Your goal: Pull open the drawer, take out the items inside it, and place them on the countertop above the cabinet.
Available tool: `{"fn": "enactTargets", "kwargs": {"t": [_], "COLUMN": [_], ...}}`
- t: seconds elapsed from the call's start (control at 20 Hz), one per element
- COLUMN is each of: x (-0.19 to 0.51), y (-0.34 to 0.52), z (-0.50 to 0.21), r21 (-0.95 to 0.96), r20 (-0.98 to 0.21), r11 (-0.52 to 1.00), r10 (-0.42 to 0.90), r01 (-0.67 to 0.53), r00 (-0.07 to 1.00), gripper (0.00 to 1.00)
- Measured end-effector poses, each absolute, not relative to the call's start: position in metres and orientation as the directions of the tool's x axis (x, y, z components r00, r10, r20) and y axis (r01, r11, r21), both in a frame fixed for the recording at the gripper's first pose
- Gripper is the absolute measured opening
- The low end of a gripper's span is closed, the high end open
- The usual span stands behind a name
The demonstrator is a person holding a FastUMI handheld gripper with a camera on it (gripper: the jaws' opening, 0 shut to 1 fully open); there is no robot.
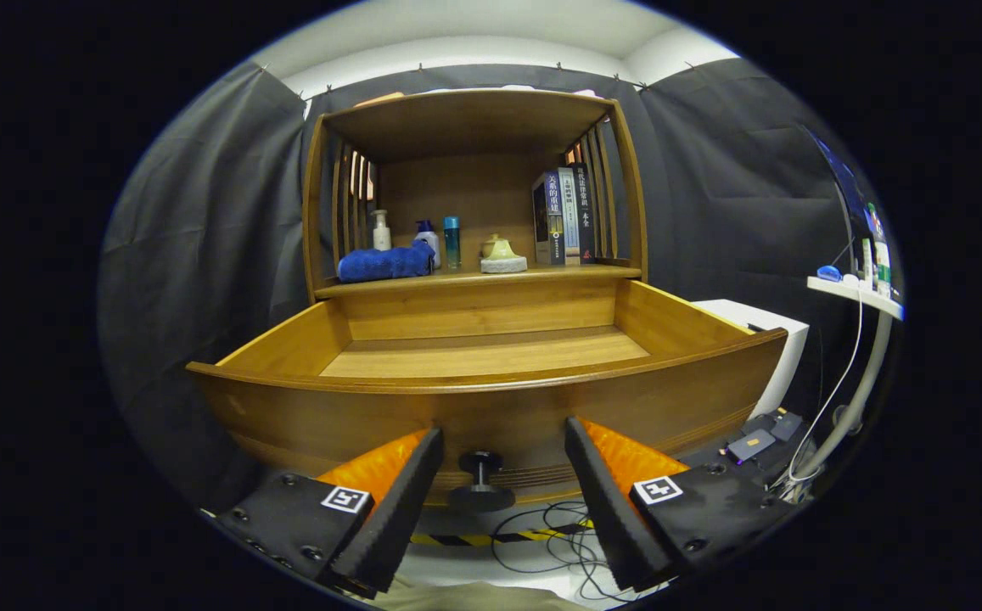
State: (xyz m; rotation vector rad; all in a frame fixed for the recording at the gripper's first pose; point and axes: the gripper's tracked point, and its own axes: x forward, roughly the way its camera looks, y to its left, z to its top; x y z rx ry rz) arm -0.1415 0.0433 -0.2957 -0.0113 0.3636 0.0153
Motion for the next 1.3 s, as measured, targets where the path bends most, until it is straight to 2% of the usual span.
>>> {"fn": "enactTargets", "kwargs": {"t": [0.7,1.3], "x": [-0.131,-0.065], "y": [0.046,0.043], "z": [-0.294,-0.292], "r21": [0.028,0.032], "r20": [-0.364,-0.358], "r11": [0.999,0.999], "r10": [0.041,0.046], "r01": [-0.033,-0.037], "r00": [0.931,0.933], "gripper": [0.97,0.97]}}
